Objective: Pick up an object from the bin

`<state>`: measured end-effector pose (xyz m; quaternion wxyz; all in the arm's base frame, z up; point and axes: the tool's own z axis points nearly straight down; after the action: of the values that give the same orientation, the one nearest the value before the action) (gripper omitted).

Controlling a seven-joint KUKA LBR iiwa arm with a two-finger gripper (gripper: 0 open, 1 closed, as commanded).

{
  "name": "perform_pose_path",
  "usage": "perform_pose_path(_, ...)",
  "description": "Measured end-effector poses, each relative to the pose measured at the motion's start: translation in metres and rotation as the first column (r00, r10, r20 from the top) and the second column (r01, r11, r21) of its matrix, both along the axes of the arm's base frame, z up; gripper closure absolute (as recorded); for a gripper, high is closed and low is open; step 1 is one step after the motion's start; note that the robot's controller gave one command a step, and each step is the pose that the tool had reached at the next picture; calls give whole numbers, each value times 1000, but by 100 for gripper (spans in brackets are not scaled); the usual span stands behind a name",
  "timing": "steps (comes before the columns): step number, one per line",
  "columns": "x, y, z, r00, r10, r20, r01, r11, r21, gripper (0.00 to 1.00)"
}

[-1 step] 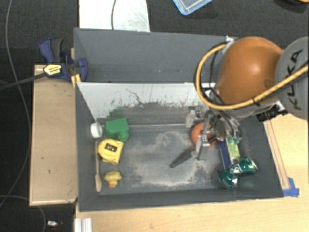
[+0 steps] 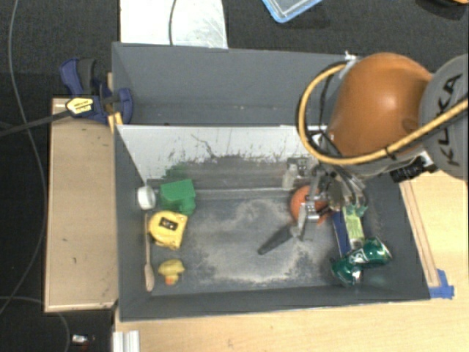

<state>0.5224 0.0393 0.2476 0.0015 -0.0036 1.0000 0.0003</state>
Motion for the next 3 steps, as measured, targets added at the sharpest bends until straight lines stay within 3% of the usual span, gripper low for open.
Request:
perform_pose_path(1,11,20,-30,989,146,9,-146,989,-2,0)
perform_pose_path(2,-3,17,-71,858,513,0,-513,858,-1,0)
perform_pose_path(3,-18,25,-106,885,466,4,-466,885,-1,0)
